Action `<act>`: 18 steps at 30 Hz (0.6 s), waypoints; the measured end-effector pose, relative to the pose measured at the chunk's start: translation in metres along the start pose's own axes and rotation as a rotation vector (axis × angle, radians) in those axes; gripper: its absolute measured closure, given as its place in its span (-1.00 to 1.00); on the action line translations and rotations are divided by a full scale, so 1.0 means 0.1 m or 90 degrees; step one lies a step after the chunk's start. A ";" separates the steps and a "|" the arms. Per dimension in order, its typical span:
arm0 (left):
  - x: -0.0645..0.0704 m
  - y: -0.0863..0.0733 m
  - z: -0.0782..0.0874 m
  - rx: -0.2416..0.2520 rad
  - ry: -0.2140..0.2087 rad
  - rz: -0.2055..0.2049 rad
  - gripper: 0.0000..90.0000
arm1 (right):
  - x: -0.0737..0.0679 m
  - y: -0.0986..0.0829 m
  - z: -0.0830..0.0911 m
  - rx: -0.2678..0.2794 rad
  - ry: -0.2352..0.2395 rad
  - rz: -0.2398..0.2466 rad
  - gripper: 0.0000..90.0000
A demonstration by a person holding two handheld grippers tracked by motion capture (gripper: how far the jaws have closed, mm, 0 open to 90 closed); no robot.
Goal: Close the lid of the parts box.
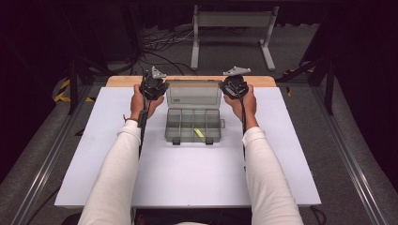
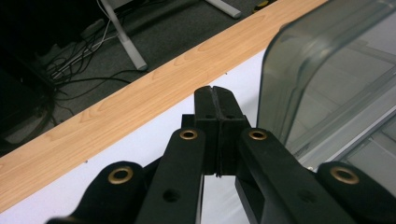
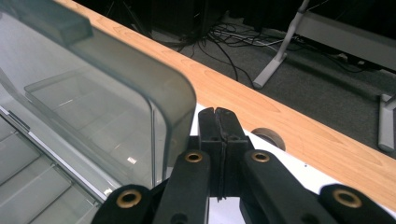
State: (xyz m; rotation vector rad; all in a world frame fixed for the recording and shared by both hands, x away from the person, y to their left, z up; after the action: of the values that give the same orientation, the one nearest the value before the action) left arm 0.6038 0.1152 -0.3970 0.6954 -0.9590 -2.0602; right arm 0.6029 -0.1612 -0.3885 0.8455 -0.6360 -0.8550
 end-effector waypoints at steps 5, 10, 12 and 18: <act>0.01 -0.01 0.01 -0.002 -0.001 -0.003 0.99 | -0.01 0.01 0.03 0.001 -0.001 0.001 1.00; 0.02 -0.01 0.03 -0.007 0.000 -0.007 0.99 | -0.02 0.01 0.04 0.004 -0.004 -0.003 1.00; 0.02 -0.01 0.06 -0.004 -0.001 -0.015 0.99 | -0.02 0.02 0.06 0.006 -0.003 0.000 1.00; 0.03 0.00 0.11 0.001 -0.004 -0.019 0.99 | -0.04 0.05 0.12 0.010 -0.007 0.004 1.00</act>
State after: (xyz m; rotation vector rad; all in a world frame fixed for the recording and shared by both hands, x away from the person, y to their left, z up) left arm 0.5942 0.1167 -0.3913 0.7086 -0.9588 -2.0894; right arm 0.5934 -0.1602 -0.3785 0.8540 -0.6551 -0.8502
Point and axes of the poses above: each handheld gripper's, and its own axes: z roughly backward along the jaws, y roughly out of its top, x roughly to its right, the point moved 4 cm from there along -z, roughly forward along the jaws
